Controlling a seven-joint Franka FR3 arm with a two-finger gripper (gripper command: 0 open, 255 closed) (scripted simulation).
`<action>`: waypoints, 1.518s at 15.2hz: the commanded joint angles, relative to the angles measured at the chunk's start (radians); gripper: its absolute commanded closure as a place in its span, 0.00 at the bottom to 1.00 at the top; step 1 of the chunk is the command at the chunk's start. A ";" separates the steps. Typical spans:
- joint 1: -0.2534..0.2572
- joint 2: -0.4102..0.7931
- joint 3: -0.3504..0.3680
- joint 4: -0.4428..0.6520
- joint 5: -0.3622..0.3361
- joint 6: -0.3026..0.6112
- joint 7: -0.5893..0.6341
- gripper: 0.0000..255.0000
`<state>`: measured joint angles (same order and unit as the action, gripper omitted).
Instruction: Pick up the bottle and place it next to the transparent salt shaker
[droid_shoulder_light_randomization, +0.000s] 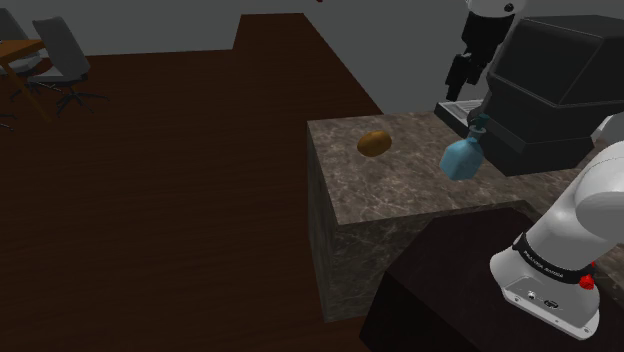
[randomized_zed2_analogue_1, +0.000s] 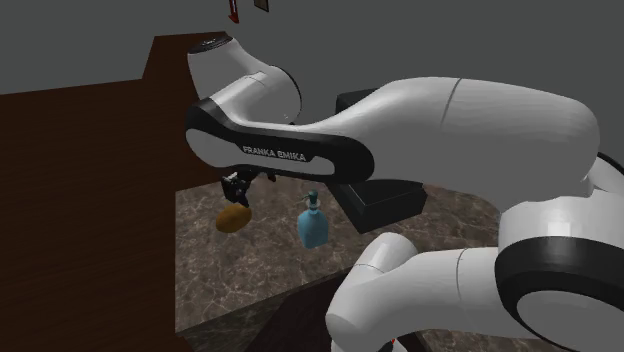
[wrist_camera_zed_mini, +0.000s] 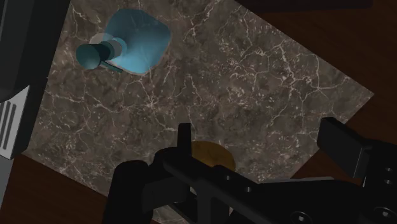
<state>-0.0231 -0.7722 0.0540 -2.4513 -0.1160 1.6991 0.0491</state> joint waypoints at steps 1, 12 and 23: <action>0.000 0.000 0.000 0.000 0.000 0.000 0.000 0.00; -0.089 0.089 -0.329 -0.081 -0.060 0.130 -0.300 0.00; -0.112 0.197 -0.465 -0.140 -0.076 0.268 -0.416 0.00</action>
<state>-0.1350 -0.5813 -0.4071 -2.5816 -0.1911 1.9512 -0.3658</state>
